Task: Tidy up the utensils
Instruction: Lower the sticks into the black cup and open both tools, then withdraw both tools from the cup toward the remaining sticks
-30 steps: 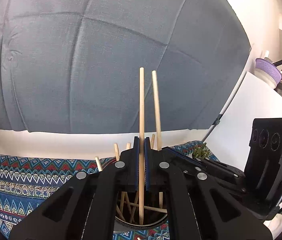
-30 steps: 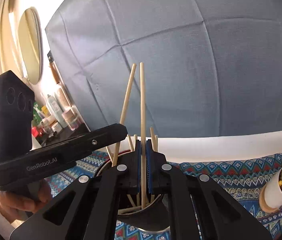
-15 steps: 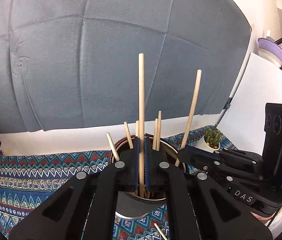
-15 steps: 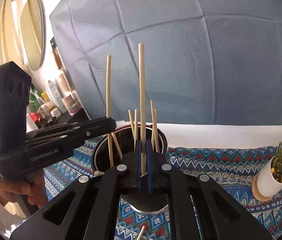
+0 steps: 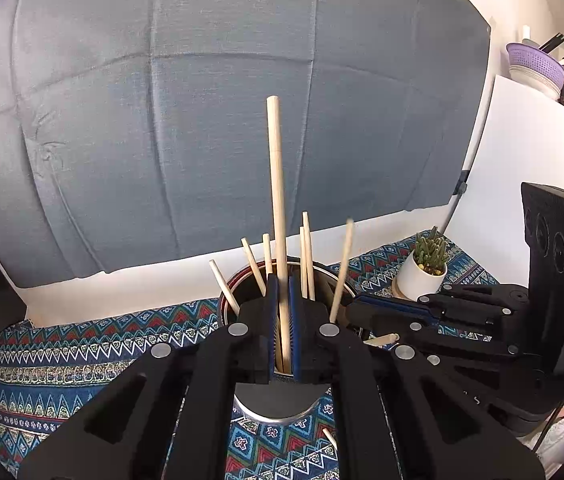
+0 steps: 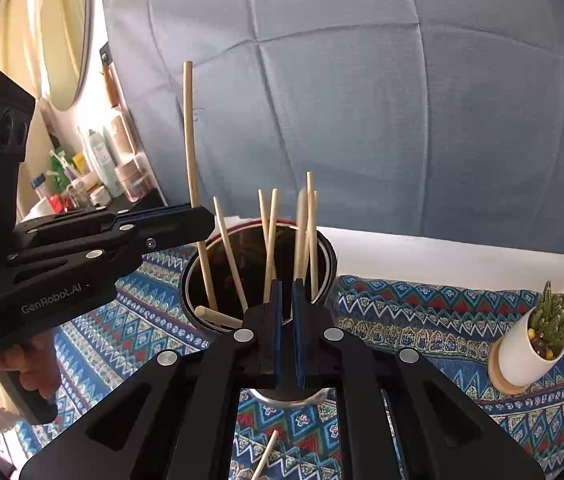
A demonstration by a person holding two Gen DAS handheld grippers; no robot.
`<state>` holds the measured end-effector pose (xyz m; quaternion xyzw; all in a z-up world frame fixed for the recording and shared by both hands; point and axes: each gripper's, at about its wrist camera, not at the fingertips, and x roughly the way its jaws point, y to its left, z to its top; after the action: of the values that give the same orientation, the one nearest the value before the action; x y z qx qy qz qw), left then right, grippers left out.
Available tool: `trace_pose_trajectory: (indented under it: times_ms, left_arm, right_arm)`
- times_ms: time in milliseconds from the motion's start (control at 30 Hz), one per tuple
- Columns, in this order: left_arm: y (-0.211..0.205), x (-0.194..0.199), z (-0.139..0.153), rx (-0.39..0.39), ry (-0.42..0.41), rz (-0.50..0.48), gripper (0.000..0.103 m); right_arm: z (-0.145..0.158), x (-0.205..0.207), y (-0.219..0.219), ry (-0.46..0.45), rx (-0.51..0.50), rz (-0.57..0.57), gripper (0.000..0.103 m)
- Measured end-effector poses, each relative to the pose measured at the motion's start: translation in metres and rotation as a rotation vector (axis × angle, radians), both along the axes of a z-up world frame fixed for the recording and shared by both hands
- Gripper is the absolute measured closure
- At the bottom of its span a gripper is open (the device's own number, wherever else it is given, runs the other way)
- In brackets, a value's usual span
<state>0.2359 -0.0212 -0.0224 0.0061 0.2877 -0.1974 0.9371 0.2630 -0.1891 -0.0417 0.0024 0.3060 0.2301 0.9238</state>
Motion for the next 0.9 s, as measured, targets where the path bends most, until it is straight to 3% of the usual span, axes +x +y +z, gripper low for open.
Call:
trace_pose_trajectory:
  times_ms: [367,567,633,700,833,900]
  left_arm:
    - [0.004,-0.005,0.006,0.010,0.012,0.018,0.096]
    - [0.011,-0.012,0.012,0.001,0.012,0.036,0.090]
    - [0.011,-0.016,0.014,0.004,0.013,0.040,0.085]
    - [0.012,-0.019,0.016,0.007,0.014,0.052,0.066]
    - [0.014,-0.027,0.019,0.006,0.016,0.069,0.059]
    - [0.014,-0.031,0.019,0.018,0.024,0.083,0.049]
  right_arm:
    - [0.008,-0.008,-0.001,-0.007,-0.016,-0.011,0.095]
    - [0.017,-0.016,-0.004,-0.012,-0.015,-0.026,0.095]
    - [0.019,-0.020,-0.005,-0.014,-0.017,-0.031,0.095]
    - [0.022,-0.024,-0.006,-0.017,-0.018,-0.038,0.095]
    - [0.025,-0.034,-0.011,-0.014,-0.022,-0.045,0.095]
    - [0.026,-0.039,-0.014,-0.012,-0.026,-0.054,0.092]
